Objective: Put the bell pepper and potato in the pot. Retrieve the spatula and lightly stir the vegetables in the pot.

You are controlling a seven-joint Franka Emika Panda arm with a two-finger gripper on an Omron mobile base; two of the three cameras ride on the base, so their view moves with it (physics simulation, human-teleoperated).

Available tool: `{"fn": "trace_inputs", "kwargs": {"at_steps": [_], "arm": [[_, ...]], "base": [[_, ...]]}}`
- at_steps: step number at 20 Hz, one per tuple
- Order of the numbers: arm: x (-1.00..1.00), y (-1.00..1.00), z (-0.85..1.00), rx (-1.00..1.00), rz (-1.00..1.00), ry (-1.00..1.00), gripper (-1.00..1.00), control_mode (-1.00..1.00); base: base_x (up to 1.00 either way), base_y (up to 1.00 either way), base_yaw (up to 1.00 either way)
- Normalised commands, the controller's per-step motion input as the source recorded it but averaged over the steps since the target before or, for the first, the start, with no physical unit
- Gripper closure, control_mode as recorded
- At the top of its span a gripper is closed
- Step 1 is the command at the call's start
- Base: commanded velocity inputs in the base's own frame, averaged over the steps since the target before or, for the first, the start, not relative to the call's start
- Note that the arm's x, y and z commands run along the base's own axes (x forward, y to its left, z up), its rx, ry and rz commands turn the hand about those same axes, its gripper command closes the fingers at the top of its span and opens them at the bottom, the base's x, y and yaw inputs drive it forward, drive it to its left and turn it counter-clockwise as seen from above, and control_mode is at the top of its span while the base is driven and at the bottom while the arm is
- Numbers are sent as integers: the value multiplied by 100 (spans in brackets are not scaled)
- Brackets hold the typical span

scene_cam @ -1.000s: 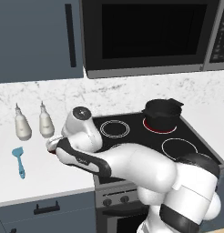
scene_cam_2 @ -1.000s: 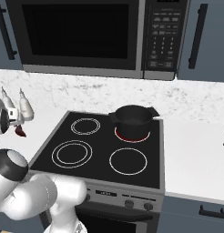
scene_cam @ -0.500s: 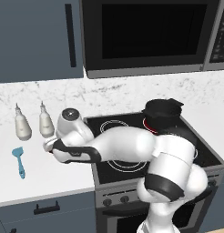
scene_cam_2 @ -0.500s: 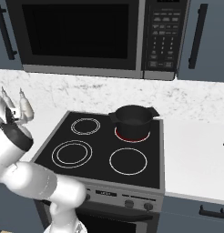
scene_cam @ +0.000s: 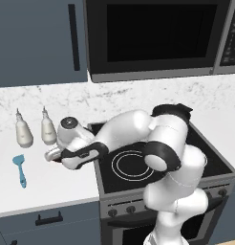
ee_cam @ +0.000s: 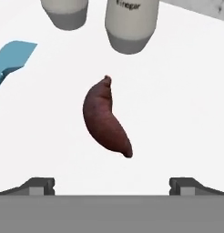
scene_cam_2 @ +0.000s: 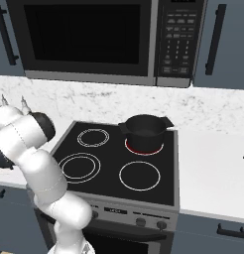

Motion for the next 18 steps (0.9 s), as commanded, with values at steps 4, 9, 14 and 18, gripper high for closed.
{"fn": "trace_inputs", "kwargs": {"at_steps": [4,9,14,18], "arm": [[25,21,-46,-8,0,0,-100,-100],[32,22,-32,-5,0,1,-100,-100],[24,35,-2,0,0,1,-100,-100],[35,27,0,0,0,1,-100,-100]], "base": [[0,0,0],[0,0,0],[0,0,0],[0,0,0]]}}
